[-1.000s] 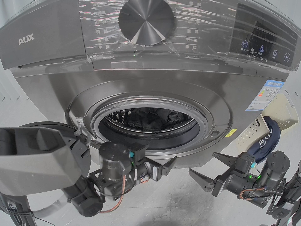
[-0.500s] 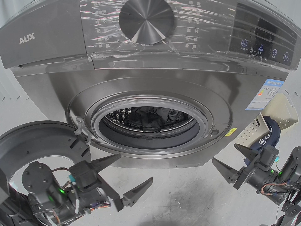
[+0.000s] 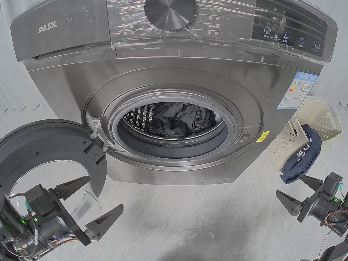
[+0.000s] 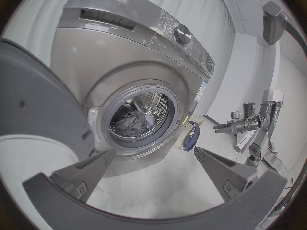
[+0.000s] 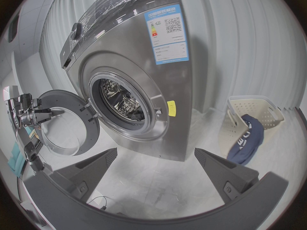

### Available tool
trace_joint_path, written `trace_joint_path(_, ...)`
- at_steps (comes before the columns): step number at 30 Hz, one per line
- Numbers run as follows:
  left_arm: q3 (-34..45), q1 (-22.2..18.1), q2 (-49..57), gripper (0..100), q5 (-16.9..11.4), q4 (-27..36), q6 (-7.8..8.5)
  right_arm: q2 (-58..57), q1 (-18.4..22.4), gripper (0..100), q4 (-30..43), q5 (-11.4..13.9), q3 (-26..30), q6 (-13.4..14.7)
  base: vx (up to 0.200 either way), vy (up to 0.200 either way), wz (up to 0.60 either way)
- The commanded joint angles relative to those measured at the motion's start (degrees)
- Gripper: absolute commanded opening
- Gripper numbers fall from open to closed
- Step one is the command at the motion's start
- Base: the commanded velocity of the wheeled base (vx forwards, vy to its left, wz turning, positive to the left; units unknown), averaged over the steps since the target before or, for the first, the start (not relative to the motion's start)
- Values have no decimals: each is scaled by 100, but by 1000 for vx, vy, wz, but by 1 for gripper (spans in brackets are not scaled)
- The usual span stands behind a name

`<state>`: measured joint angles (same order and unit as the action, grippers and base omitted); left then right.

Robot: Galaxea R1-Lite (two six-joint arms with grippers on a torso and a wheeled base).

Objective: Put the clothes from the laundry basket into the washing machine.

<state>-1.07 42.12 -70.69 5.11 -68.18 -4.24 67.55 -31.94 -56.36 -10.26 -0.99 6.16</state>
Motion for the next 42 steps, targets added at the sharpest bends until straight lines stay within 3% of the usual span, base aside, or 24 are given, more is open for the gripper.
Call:
trace_joint_path(1,55,-441,1682,100,-1,1061,2,-1552,241,100,1065,-11,99,0,0,0,0)
trace_joint_path(2,55,-626,2060,100,-10,1439,11,-1807,461,100,1373,-2,99,-18,0,0,0)
trace_joint_path(4,63,-714,2244,100,-19,1606,11,-1956,584,100,1505,-2,99,-27,-100,0,0)
trace_joint_path(5,98,-828,2692,100,-45,2063,11,-2404,865,100,1812,7,99,-79,-200,0,0)
trace_joint_path(8,90,-1021,3176,100,-54,2643,-6,-2993,1111,100,2296,-19,99,-185,-67,0,0)
trace_joint_path(13,98,-1654,4362,100,-80,3971,20,-4681,1893,100,3825,51,81,-449,-160,0,0)
trace_joint_path(15,98,-1892,4767,100,-194,4331,2,-5252,2148,100,4344,60,11,-545,-200,0,0)
trace_joint_path(17,98,-1900,4802,100,-203,4357,2,-5305,2166,100,4379,68,11,-554,0,0,0)
trace_joint_path(18,98,-2269,5575,100,-440,5043,-24,-6096,2456,100,5144,86,-130,-589,0,0,0)
trace_joint_path(19,98,-2428,5821,100,-493,5289,-42,-6227,2508,100,5302,33,-139,-563,0,0,0)
trace_joint_path(24,98,-2981,6586,100,-564,6352,-42,-6219,2526,100,5249,-99,99,-431,0,0,0)
trace_joint_path(27,98,-3087,6542,100,-353,6458,-165,-6210,2561,100,5258,-195,90,-431,0,-200,0)
trace_joint_path(29,98,-3465,6542,100,-335,6458,-138,-6271,2842,100,5275,-283,90,-501,0,-200,0)
trace_joint_path(31,98,-3799,6560,100,-335,6449,-112,-6412,3361,100,5293,-151,81,-528,0,-100,0)
trace_joint_path(32,107,-3948,6595,100,-335,6449,-50,-6491,3405,100,5302,-72,81,-563,0,0,0)
trace_joint_path(34,107,-4150,6850,100,-405,6511,178,-6667,3247,100,5302,367,81,-598,0,0,0)
trace_joint_path(35,107,-4221,7069,100,-555,6546,468,-6702,3220,100,5319,842,72,-510,0,0,0)
trace_joint_path(36,107,-4229,7069,100,-607,6590,609,-6711,3220,100,5363,1141,55,-493,0,0,0)
trace_joint_path(38,98,-4212,7025,100,-660,6669,653,-6720,3212,100,5618,1149,-59,-422,0,0,0)
trace_joint_path(40,98,-4212,7034,100,-643,6853,530,-6720,3212,100,5768,1035,-95,-449,0,0,0)
trace_joint_path(42,90,-4212,7043,100,-660,6880,530,-6720,3229,100,5759,1229,-86,-686,0,0,0)
